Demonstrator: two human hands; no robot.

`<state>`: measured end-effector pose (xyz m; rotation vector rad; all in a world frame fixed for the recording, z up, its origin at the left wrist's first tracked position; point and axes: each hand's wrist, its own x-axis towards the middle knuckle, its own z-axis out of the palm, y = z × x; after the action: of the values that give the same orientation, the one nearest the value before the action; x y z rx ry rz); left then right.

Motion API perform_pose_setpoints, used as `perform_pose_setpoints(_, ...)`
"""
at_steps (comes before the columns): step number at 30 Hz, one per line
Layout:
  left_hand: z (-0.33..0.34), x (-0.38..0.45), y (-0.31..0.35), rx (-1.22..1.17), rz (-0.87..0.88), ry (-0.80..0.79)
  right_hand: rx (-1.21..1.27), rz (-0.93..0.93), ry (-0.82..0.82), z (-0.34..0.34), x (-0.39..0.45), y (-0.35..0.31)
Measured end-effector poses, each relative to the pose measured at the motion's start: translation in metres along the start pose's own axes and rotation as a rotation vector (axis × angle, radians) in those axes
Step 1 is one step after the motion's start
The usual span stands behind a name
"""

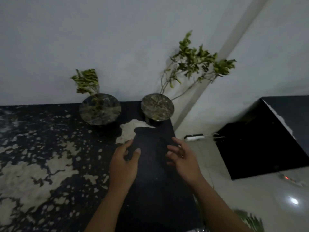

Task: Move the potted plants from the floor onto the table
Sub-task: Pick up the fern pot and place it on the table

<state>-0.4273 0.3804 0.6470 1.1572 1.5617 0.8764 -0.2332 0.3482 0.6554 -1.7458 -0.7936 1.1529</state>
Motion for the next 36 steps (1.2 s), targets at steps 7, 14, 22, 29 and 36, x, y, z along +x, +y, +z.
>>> perform_pose_setpoints(7,0.073,-0.062,-0.005,0.030,0.054,-0.149,0.035,-0.006,0.154,-0.079,-0.048,0.041)
perform_pose_setpoints(14,0.160,-0.143,-0.021,0.093,0.100,-0.275,0.074,0.044,0.195,-0.187,-0.100,0.102)
perform_pose_setpoints(22,0.276,-0.257,-0.084,0.121,-0.038,-0.296,0.047,0.129,0.149,-0.324,-0.160,0.219)
perform_pose_setpoints(29,0.342,-0.295,-0.157,0.190,-0.189,-0.372,0.053,0.318,0.180,-0.375,-0.172,0.341)
perform_pose_setpoints(36,0.401,-0.280,-0.291,0.336,-0.326,-0.421,0.233,0.577,0.188,-0.375,-0.138,0.496)
